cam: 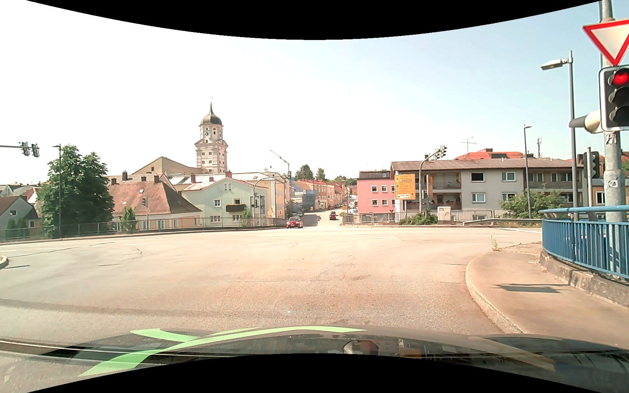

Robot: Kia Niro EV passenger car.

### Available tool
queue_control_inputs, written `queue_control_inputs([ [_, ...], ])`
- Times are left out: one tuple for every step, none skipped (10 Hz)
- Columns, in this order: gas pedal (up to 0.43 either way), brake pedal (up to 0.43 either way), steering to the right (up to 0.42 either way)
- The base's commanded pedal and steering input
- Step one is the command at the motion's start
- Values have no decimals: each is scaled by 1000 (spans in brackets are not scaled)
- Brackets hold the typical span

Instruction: Follow the waypoints while adhering to traffic rules and regulations

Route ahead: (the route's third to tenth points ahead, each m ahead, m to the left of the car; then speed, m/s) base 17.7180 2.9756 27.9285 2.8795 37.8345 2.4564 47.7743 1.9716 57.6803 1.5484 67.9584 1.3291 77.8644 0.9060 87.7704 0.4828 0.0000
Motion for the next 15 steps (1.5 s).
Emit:
queue_control_inputs([
  [0,268,-7],
  [0,268,-7],
  [0,268,-7],
  [0,268,-7],
  [0,268,-7],
  [0,268,-6],
  [0,268,-7],
  [0,268,-7],
  [0,268,-6],
  [0,268,-7],
  [0,268,-7],
  [0,268,-7],
  [0,268,-7],
  [0,268,-7],
  [0,268,-7],
])
